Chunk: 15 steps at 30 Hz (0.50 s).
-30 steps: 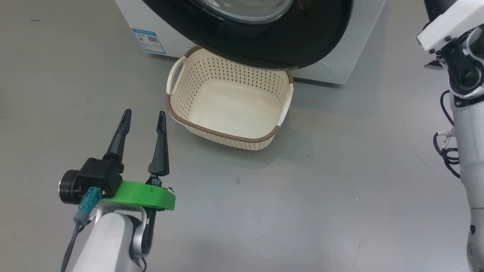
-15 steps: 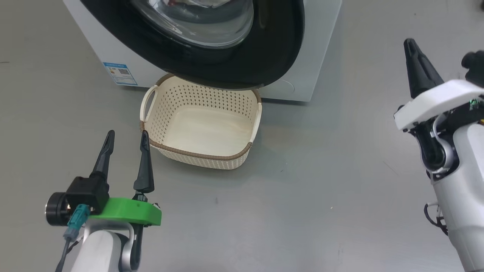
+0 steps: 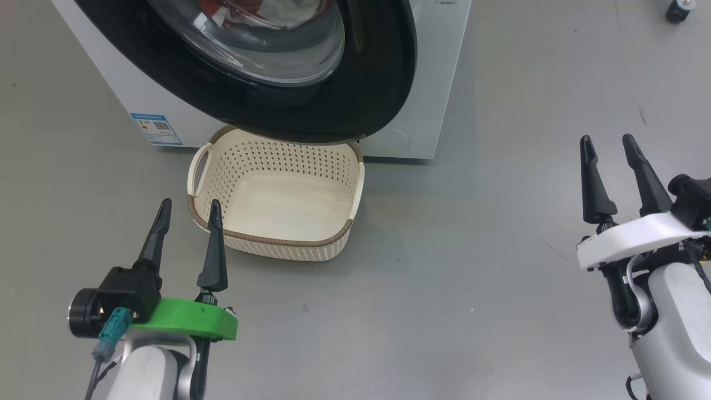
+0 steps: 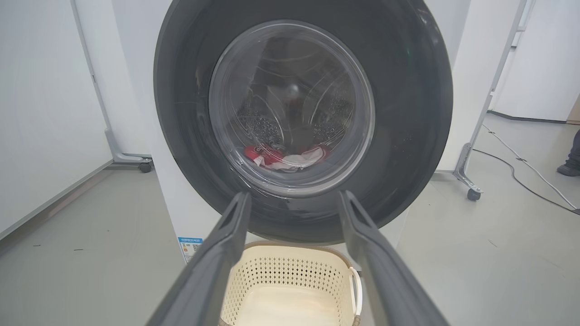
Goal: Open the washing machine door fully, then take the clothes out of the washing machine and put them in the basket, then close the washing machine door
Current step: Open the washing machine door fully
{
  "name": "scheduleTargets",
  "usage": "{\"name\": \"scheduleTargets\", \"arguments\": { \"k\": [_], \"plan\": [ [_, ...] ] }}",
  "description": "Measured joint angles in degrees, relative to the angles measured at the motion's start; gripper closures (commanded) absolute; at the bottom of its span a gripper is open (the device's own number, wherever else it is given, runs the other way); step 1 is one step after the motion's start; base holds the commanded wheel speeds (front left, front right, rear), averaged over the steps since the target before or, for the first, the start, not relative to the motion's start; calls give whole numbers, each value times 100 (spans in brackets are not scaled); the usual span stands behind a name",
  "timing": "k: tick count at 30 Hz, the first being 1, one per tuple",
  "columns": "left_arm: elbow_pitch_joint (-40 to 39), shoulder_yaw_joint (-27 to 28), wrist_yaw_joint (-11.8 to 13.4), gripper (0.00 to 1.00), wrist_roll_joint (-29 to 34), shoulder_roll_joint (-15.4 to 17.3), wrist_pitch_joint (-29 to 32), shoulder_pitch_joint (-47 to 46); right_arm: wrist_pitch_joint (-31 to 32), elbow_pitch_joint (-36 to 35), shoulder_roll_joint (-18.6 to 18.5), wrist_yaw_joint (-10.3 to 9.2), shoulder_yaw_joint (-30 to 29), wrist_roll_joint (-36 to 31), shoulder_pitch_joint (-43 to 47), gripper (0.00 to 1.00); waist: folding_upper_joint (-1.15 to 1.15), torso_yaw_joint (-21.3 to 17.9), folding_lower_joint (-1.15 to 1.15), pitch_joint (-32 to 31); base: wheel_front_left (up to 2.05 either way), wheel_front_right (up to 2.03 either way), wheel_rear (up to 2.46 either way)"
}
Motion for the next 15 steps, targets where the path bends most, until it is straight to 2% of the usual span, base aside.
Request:
{"name": "scheduleTargets", "arguments": {
  "k": [4, 15],
  "plan": [
    [-4, 47, -15, 0, 0, 5, 0, 86, -46, 2, 108, -81, 49, -36, 159, 0, 0, -40, 0, -32, 0, 0, 0],
    [-18, 29, -51, 0, 0, 7, 0, 109, -54, -119, 120, -142, 3, -98, 360, 0, 0, -57, 0, -55, 0, 0, 0]
  ]
}}
